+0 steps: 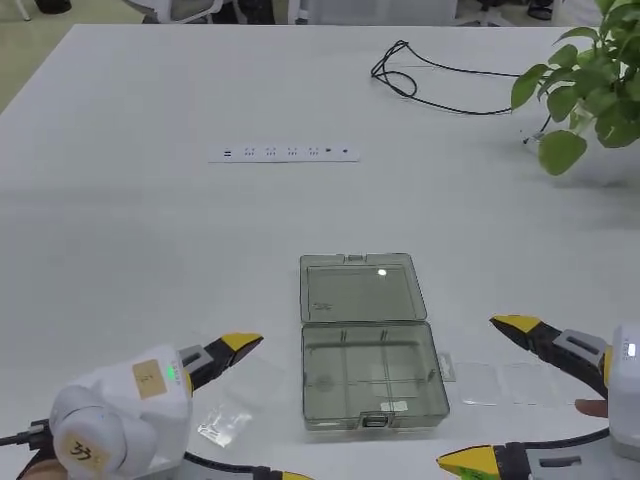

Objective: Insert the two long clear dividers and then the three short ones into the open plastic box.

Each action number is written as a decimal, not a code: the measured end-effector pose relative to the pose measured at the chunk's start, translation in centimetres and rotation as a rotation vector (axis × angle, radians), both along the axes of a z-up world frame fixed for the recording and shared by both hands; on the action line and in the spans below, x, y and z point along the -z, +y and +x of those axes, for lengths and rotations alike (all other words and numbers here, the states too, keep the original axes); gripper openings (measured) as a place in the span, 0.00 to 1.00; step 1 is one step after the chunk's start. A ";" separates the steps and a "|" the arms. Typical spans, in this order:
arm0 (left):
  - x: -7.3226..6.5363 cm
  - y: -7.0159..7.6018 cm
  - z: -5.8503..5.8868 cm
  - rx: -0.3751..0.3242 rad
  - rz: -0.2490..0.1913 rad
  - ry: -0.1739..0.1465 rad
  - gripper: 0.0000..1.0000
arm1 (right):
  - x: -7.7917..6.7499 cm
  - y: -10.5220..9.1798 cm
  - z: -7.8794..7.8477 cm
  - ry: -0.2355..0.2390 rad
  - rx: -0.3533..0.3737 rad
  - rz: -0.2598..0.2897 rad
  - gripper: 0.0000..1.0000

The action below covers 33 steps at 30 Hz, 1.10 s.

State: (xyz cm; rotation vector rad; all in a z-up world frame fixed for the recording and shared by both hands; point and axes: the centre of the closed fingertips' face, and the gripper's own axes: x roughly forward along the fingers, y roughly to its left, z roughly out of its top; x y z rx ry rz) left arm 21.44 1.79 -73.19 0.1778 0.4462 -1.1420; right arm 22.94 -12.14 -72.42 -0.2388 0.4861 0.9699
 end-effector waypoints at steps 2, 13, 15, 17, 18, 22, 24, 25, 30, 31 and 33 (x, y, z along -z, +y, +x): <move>0.0 -0.1 0.0 0.002 0.000 -0.001 0.98 | 0.0 0.0 0.0 0.000 0.001 0.000 0.99; 0.2 0.7 0.5 -0.019 0.018 0.008 0.96 | -0.1 0.1 0.3 -0.003 -0.003 0.005 0.99; 0.1 1.1 0.8 -0.030 0.019 0.009 0.95 | -0.1 0.2 0.4 -0.003 -0.003 0.009 0.99; 0.2 1.6 1.2 -0.043 0.027 0.012 0.94 | -0.1 0.2 0.4 -0.003 -0.003 0.011 0.99; 0.3 1.8 1.4 -0.050 0.032 0.015 0.94 | -0.1 0.2 0.4 -0.002 -0.003 0.011 0.98; 0.2 3.1 2.5 -0.097 0.051 0.023 0.91 | -0.1 0.2 0.5 -0.001 -0.001 0.014 0.98; 0.3 4.0 3.1 -0.122 0.065 0.024 0.89 | -0.1 0.2 0.6 -0.001 0.000 0.016 0.98; 0.4 4.4 3.4 -0.136 0.072 0.027 0.89 | -0.1 0.2 0.6 -0.001 0.001 0.017 0.98; 1.3 7.1 4.9 -0.227 0.120 0.063 0.83 | 0.0 0.3 0.7 0.001 0.004 0.022 0.98; 1.9 8.0 5.0 -0.253 0.156 0.091 0.82 | 0.0 0.3 0.7 0.001 0.004 0.022 0.98; 1.8 8.5 5.6 -0.267 0.141 0.079 0.79 | 0.0 0.3 0.7 0.002 0.006 0.027 0.98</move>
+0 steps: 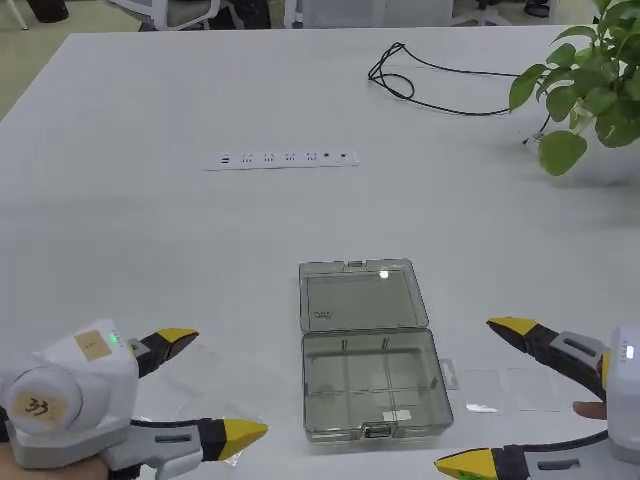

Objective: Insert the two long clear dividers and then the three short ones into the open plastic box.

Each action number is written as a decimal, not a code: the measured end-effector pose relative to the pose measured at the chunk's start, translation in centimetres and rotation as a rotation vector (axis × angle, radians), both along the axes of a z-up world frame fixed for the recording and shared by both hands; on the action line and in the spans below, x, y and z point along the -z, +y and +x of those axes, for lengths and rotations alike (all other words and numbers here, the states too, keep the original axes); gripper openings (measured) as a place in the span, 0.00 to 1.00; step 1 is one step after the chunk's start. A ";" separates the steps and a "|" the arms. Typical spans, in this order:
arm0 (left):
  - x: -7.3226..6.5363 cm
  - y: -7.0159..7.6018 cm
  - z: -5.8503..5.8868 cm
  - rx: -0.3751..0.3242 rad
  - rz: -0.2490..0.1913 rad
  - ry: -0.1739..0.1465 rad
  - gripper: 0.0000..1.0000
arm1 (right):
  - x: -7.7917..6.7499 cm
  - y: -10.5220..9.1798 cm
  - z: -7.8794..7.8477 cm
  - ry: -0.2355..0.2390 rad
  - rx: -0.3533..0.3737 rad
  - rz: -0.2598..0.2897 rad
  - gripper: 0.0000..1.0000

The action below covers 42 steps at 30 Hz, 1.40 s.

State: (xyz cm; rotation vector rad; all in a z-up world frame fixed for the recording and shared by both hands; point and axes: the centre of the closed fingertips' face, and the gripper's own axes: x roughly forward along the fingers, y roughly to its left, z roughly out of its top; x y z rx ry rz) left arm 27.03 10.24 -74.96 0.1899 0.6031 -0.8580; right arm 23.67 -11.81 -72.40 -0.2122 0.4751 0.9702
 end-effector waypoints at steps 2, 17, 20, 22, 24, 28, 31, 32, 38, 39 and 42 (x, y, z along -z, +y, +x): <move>0.7 1.4 0.3 -0.052 0.032 0.036 0.75 | 0.0 0.0 0.0 0.002 0.000 0.000 0.98; 4.3 5.0 0.1 -0.203 0.136 0.228 0.60 | 0.4 0.2 0.2 0.014 0.005 0.010 0.97; 5.4 5.6 0.2 -0.228 0.161 0.271 0.60 | 0.5 0.2 0.1 0.017 0.006 0.013 0.97; 5.9 5.9 0.2 -0.234 0.184 0.286 0.58 | 0.6 0.2 0.1 0.019 0.006 0.011 0.97; 6.2 6.0 0.4 -0.238 0.188 0.292 0.55 | 0.6 0.3 0.2 0.020 0.007 0.016 0.97; 7.0 6.5 0.4 -0.253 0.230 0.323 0.50 | 0.6 0.2 0.2 0.022 0.009 0.016 0.97; 7.7 6.9 0.5 -0.259 0.255 0.341 0.48 | 0.7 0.2 0.3 0.023 0.011 0.017 0.97; 7.8 6.9 0.6 -0.262 0.259 0.346 0.48 | 0.7 0.2 0.3 0.023 0.011 0.018 0.97; 8.8 7.3 0.4 -0.253 0.305 0.385 0.45 | 0.7 0.3 0.5 0.025 0.016 0.024 0.96; 8.9 7.3 0.4 -0.252 0.311 0.387 0.46 | 0.7 0.3 0.5 0.023 0.016 0.024 0.96; 9.1 7.3 0.3 -0.246 0.328 0.396 0.45 | 0.7 0.3 0.5 0.024 0.018 0.026 0.96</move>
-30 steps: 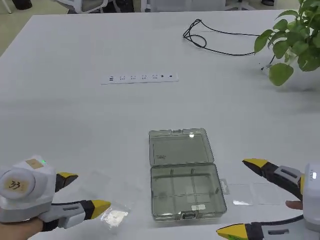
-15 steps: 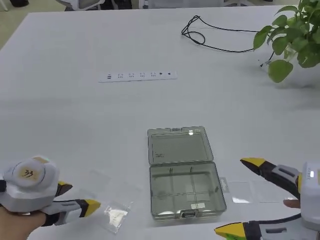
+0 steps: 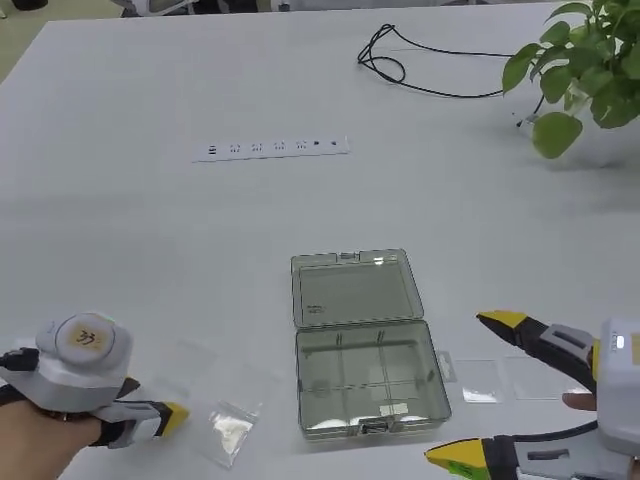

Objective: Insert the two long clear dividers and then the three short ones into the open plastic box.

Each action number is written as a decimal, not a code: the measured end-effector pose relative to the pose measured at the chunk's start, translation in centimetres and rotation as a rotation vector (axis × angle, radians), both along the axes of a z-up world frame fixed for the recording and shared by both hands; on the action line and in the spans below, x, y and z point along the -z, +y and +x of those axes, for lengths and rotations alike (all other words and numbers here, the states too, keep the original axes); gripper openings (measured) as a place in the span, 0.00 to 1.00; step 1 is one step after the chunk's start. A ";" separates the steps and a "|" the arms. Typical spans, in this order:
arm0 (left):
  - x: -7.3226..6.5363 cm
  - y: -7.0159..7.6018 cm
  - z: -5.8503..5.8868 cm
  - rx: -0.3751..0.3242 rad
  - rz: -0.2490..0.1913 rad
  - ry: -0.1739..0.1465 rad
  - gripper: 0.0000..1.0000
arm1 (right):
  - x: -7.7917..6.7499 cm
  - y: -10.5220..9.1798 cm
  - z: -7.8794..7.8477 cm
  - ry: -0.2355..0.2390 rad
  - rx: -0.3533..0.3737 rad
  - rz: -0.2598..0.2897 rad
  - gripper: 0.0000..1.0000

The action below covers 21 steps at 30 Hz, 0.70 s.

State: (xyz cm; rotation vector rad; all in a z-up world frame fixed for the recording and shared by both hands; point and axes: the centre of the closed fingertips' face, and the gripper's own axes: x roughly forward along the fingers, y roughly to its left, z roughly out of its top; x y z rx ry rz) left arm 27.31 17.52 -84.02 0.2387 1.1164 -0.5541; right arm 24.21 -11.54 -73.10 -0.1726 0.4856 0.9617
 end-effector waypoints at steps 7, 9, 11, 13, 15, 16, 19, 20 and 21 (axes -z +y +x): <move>0.6 0.2 0.2 -0.004 0.018 0.018 0.43 | 0.0 0.0 0.1 -0.002 0.005 0.005 0.96; 0.6 0.4 0.2 0.003 0.034 0.022 0.42 | 0.0 0.0 0.1 0.000 0.006 0.006 0.96; 0.7 0.5 0.2 0.017 0.056 0.022 0.40 | 0.1 0.0 0.0 0.001 0.006 0.006 0.96; 0.8 0.6 0.4 0.016 0.075 0.027 0.38 | 0.1 0.0 0.0 0.002 0.007 0.008 0.96; 0.8 0.7 0.5 0.021 0.088 0.033 0.36 | 0.1 0.0 0.0 0.002 0.007 0.008 0.96; 0.9 0.9 0.6 0.019 0.095 0.037 0.35 | 0.1 0.1 0.0 0.002 0.006 0.009 0.96; 0.9 1.2 0.7 0.017 0.114 0.040 0.33 | 0.1 0.1 0.0 0.001 0.008 0.012 0.96; 0.9 1.2 0.8 0.016 0.119 0.041 0.32 | 0.1 0.1 0.0 0.001 0.009 0.012 0.96; 1.0 1.2 0.8 0.011 0.119 0.043 0.32 | 0.1 0.1 0.0 0.001 0.009 0.012 0.96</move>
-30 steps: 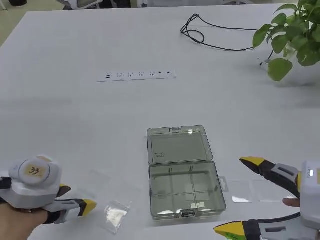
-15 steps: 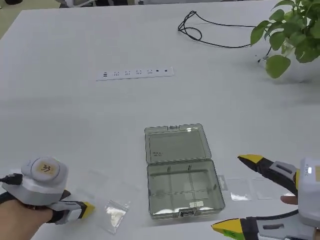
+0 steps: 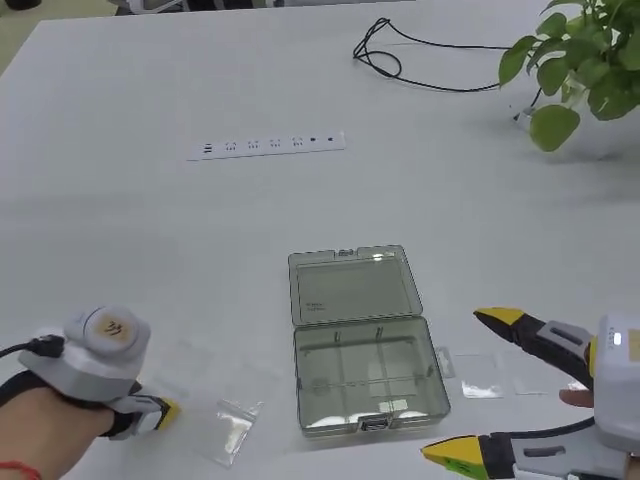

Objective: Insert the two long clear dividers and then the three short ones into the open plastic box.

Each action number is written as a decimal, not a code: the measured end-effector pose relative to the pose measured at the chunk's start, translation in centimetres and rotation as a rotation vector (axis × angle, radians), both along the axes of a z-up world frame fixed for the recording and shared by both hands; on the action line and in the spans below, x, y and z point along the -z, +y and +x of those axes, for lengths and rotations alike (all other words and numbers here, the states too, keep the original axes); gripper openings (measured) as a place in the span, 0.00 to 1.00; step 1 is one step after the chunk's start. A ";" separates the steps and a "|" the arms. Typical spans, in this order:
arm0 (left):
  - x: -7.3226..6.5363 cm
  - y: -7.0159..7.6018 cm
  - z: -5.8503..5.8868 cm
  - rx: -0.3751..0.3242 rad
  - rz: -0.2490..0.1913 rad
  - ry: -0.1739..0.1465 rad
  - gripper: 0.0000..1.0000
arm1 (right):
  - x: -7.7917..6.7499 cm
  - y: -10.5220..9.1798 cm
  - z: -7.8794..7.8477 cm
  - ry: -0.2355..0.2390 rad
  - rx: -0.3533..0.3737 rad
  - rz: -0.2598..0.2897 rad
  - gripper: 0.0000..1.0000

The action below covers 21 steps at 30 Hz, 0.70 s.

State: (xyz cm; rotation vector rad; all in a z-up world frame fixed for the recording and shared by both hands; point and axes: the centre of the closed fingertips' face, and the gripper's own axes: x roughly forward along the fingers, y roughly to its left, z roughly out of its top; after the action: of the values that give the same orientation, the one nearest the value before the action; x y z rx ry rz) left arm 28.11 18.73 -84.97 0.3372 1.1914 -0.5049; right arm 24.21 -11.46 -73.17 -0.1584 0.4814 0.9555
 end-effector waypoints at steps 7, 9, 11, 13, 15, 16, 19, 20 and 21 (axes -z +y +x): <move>0.1 0.1 0.1 -0.002 0.007 0.013 0.32 | 0.1 -0.1 -0.1 0.000 0.004 0.002 0.96; 0.1 0.0 0.0 -0.001 0.006 0.019 0.32 | 0.1 -0.2 -0.1 0.001 0.003 -0.001 0.96; 0.0 0.0 -0.1 0.000 0.001 0.025 0.32 | 0.1 -0.1 -0.2 0.001 0.004 0.000 0.96; 0.0 0.0 -0.1 -0.021 -0.018 0.032 0.31 | 0.1 0.0 -0.3 0.001 0.003 0.000 0.96; -0.1 0.0 -0.2 -0.022 -0.025 0.030 0.31 | 0.1 0.0 -0.3 0.000 0.003 -0.001 0.96; -0.1 -0.1 -0.2 -0.023 -0.029 0.029 0.31 | 0.1 0.0 -0.3 0.000 0.002 0.000 0.96; -0.1 -0.1 -0.2 -0.045 -0.053 0.030 0.31 | 0.1 0.1 -0.5 -0.001 -0.005 -0.010 0.96; -0.1 -0.2 -0.3 -0.046 -0.059 0.030 0.31 | 0.1 0.1 -0.5 0.000 -0.005 -0.009 0.96; -0.1 -0.2 -0.3 -0.051 -0.068 0.028 0.31 | 0.1 0.2 -0.5 0.001 -0.006 -0.007 0.96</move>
State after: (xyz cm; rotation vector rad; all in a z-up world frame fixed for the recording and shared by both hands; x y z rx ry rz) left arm 27.82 18.50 -84.82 0.2419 1.2045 -0.5061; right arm 23.71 -11.30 -73.28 -0.1654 0.4857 0.9596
